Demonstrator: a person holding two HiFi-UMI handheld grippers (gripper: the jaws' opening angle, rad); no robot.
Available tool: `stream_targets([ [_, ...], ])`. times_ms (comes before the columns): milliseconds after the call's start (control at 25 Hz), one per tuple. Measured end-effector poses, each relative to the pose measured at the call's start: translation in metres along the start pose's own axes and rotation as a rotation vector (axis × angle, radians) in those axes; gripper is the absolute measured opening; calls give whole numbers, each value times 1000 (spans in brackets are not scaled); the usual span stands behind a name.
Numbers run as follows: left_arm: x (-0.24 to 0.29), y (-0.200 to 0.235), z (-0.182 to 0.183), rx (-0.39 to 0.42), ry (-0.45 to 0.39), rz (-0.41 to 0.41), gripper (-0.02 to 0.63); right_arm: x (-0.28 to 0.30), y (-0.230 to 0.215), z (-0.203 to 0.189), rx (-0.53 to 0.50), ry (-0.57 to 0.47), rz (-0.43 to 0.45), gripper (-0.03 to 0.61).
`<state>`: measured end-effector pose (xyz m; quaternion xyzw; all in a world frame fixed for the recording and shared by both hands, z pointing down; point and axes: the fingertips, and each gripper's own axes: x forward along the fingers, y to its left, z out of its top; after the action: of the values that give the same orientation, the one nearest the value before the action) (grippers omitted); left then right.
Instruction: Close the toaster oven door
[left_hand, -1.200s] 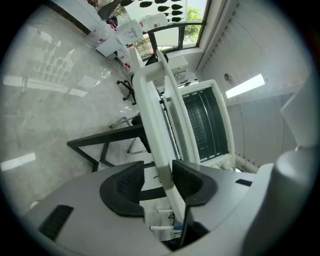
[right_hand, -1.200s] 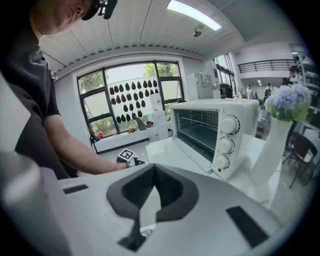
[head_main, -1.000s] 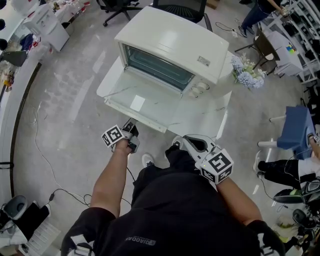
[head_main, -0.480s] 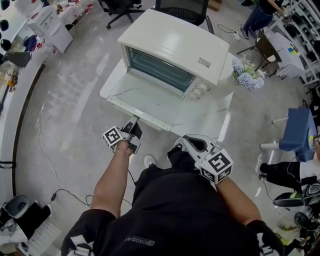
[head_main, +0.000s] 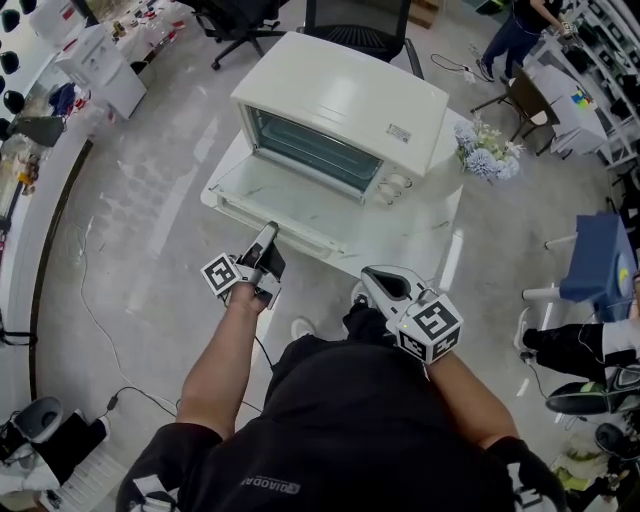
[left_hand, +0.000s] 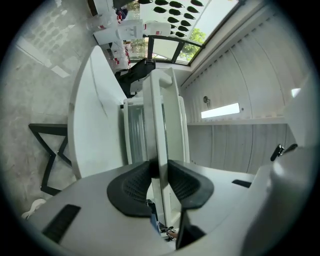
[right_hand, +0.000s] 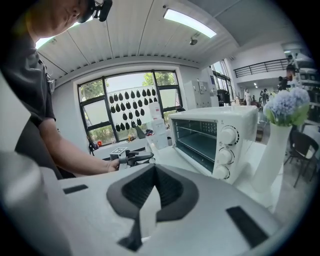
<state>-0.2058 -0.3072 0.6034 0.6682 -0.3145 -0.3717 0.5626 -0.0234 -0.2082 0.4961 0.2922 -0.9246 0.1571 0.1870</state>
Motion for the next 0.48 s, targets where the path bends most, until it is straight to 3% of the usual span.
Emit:
stream_targets([
  [240,23,-33,4,38,25,-39,109,0,-8,21,-16,-37,8,2],
  [480,54,-59,13,35,-5,-68,107,0,-23,36,-29,-66,11,2],
])
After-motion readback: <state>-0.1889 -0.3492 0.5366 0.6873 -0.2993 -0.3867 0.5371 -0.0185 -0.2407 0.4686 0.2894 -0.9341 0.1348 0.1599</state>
